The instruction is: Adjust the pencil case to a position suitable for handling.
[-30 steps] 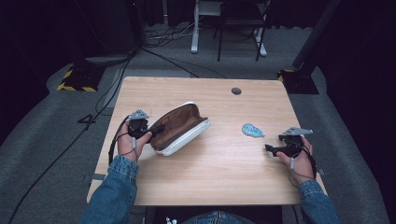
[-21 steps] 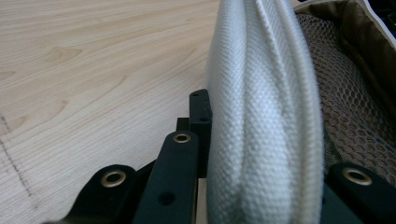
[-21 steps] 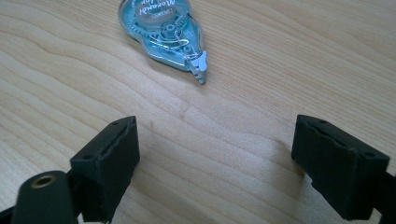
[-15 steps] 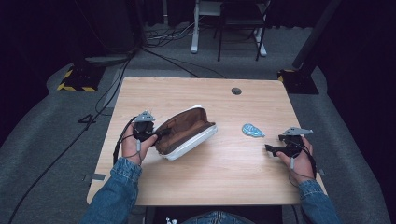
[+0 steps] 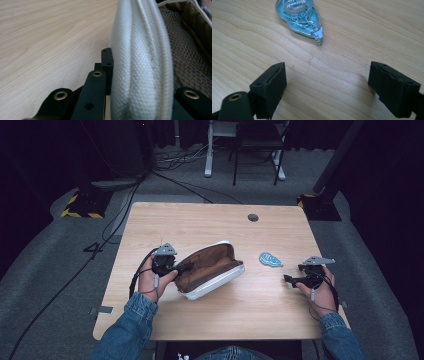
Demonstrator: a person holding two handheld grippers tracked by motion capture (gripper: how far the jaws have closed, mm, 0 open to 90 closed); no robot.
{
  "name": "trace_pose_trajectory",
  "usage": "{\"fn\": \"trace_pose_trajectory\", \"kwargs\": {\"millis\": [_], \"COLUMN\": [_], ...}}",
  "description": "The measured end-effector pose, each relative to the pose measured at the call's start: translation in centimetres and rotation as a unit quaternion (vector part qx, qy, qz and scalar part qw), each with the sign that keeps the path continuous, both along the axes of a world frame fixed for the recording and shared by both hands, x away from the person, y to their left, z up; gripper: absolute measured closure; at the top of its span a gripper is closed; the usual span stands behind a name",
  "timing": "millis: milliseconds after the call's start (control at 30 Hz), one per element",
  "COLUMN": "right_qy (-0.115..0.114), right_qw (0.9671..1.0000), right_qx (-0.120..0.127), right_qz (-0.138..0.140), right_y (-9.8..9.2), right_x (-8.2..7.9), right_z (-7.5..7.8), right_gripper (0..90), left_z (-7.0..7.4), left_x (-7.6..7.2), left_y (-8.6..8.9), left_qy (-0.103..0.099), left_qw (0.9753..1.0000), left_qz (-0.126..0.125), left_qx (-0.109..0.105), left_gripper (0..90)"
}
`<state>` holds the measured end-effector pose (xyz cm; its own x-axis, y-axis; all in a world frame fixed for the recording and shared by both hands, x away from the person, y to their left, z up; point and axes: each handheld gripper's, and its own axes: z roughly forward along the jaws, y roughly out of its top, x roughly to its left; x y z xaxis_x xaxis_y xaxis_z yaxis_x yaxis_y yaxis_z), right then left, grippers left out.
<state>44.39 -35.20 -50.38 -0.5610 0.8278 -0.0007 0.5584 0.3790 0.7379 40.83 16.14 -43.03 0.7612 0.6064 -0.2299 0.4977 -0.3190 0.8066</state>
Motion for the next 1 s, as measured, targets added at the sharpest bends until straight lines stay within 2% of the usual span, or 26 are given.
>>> {"fn": "trace_pose_trajectory", "kwargs": {"millis": [200,267,500,800,1000], "right_qy": [0.0,0.0,0.0,0.0,0.0], "right_qw": [1.0,1.0,1.0,1.0,1.0], "right_qx": [0.0,0.0,0.0,0.0,0.0], "right_qz": [0.0,0.0,0.0,0.0,0.0], "right_y": [0.0,0.0,0.0,0.0,0.0], "right_x": [0.0,0.0,0.0,0.0,0.0], "right_z": [0.0,0.0,0.0,0.0,0.0], "right_gripper": [15.1,15.1,15.2,15.1,15.2], "left_z": [-0.1,-0.3,-0.9,-1.8,-2.5], "left_x": [-0.5,-0.7,-1.0,-1.3,-1.4], "left_y": [-1.4,-2.2,-3.5,-5.3,-6.0], "left_qy": [0.002,0.005,0.012,0.018,0.028], "left_qw": [0.9998,0.9993,0.9982,0.9966,0.9962], "left_qz": [-0.022,-0.036,-0.058,-0.079,-0.082], "left_qx": [0.001,0.0,0.006,0.011,0.01], "left_gripper": [84.7,84.7,84.6,84.6,84.5]}}
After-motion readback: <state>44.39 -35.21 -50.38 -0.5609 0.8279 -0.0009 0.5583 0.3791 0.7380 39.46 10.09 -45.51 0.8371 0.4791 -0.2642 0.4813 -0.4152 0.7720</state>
